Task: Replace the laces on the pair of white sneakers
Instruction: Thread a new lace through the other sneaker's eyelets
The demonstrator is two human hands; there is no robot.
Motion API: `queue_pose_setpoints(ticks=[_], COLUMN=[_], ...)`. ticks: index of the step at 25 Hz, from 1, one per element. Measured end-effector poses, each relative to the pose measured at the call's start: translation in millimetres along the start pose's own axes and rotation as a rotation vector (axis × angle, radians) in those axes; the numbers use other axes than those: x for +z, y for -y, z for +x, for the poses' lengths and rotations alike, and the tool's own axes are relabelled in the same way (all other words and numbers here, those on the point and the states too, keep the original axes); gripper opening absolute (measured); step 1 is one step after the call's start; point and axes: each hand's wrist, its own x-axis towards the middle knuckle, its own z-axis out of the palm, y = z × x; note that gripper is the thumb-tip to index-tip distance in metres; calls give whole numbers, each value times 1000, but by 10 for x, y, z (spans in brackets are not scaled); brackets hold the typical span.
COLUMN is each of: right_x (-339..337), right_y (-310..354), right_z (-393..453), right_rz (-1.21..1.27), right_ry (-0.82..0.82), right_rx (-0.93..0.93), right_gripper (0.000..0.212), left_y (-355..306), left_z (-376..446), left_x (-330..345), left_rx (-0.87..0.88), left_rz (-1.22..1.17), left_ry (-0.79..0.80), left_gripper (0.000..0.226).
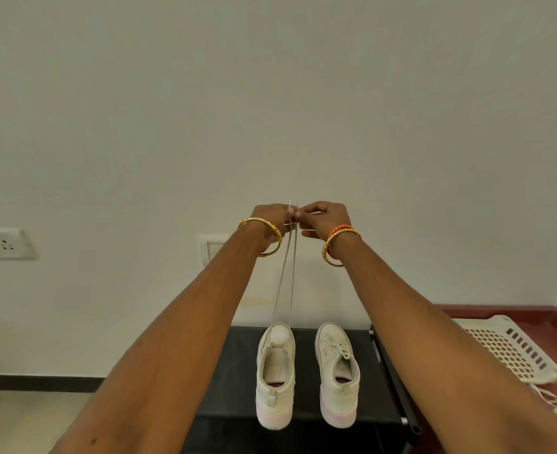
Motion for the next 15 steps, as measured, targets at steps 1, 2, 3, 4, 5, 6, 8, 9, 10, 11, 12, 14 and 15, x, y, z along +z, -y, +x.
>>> queue_pose_setpoints(ticks=[1,2,3,4,5,6,8,9,10,11,12,14,15], right_x=[-3,-6,-7,-5,-3,-1,4,9,15,22,26,19,8], right_y=[9,21,34,48,60,70,87,93,97,98,100,93,82], right_z=[12,25,35,43,51,56,57,54,54,53,52,51,54], right_rz=[-18,-40,-65,-89,-113,-136,-172,-187,-200,-211,-217,-238,-249], right_ry=[-4,-10,-16,-23,-34,-46,-59,-58,-53,-47,-42,-40,-45], right_rx=[-4,-10,-17,-25,-35,-44,-63,-75,-85,-91,-95,-110,-109], right_gripper=[13,13,12,12,13,14,16,16,16,16,15,14,11], left_y=[7,14,19,24,28,26,20,19,20,19,15,10,13], left_z=[8,25,42,65,81,89,101,108,116,118,122,107,96], left_x=[12,27,39,52,66,82,106,110,108,103,96,72,44], left_rx=[0,3,5,11,25,40,47,42,38,34,30,26,29], left_rz=[-2,6,27,62,114,163,194,193,193,189,172,114,94], left_ry=[-11,-25,-37,-46,-54,-65,-97,-107,-115,-119,-118,-105,-103], left_gripper=[23,25,24,24,23,23,22,22,21,20,19,14,10])
